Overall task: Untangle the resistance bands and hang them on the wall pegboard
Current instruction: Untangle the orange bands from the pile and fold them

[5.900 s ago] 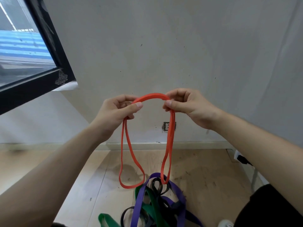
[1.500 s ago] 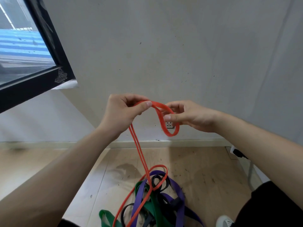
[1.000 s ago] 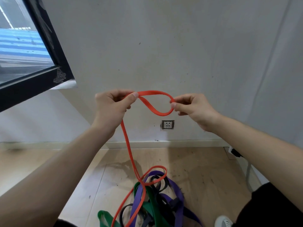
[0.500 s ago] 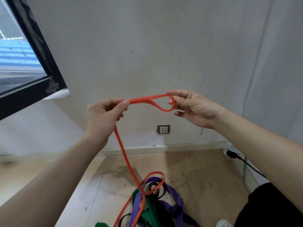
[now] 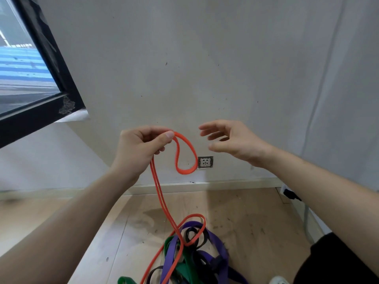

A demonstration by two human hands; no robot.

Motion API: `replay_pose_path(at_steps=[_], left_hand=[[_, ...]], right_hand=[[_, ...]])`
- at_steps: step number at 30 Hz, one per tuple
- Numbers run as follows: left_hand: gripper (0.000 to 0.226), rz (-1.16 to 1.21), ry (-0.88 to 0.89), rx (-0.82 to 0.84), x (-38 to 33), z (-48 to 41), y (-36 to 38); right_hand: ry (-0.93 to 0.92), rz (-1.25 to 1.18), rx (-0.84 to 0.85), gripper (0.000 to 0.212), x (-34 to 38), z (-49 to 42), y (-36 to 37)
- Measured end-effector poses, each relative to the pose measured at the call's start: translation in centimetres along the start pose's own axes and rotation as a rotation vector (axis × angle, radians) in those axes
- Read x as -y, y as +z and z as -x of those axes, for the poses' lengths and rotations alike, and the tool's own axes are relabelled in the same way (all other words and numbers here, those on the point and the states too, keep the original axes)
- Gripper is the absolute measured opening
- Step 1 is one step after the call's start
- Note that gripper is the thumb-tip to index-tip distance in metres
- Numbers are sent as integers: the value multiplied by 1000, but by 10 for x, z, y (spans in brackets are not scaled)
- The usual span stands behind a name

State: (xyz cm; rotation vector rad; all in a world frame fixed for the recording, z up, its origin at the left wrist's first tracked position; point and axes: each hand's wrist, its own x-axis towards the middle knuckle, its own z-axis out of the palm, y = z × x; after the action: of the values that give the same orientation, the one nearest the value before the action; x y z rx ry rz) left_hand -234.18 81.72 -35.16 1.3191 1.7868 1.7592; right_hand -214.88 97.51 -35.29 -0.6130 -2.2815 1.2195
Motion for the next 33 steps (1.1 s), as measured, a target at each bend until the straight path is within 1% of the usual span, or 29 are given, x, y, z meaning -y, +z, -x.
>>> replay_pose_path(at_steps=[3,4,6,9,11,13,16,18,23,27,30,32,33], left_hand=[[10,-43,30,90,-1,2,4],[13,-48,45,118,-1,2,5],[21,-39,68,157,0,3,6],[26,-29,66,175,3,2,5],[24,-39,37,199,6,0,3],[22,-72,-13,263,10,0,1],[16,-122,-83,410,17,3,4],[10,-116,-108,460,21,4,7],[8,-121,-172,439,32,1,8],[11,-135,-242,449,39,-3,6],[10,-156,-244,384,43,-10,1],[8,-83,-233,274,43,-14,-1],[8,-9,-236,212,42,-16,-2]], right_hand=[[-38,59,103,51,15,5,19],[-57,66,120,49,18,6,26],[-98,29,126,35,22,7,34],[-80,-88,117,21,22,5,35],[-74,-79,83,16,24,4,32],[-92,-87,37,15,27,2,27],[-130,-200,-62,12,31,-4,16],[-144,-267,-158,16,28,-9,6],[-105,-372,-400,20,13,-18,-19],[-61,-391,-545,21,-4,-25,-41],[1,-372,-575,23,-21,-28,-49],[59,-346,-534,22,-34,-29,-52],[89,-312,-481,20,-40,-28,-54]])
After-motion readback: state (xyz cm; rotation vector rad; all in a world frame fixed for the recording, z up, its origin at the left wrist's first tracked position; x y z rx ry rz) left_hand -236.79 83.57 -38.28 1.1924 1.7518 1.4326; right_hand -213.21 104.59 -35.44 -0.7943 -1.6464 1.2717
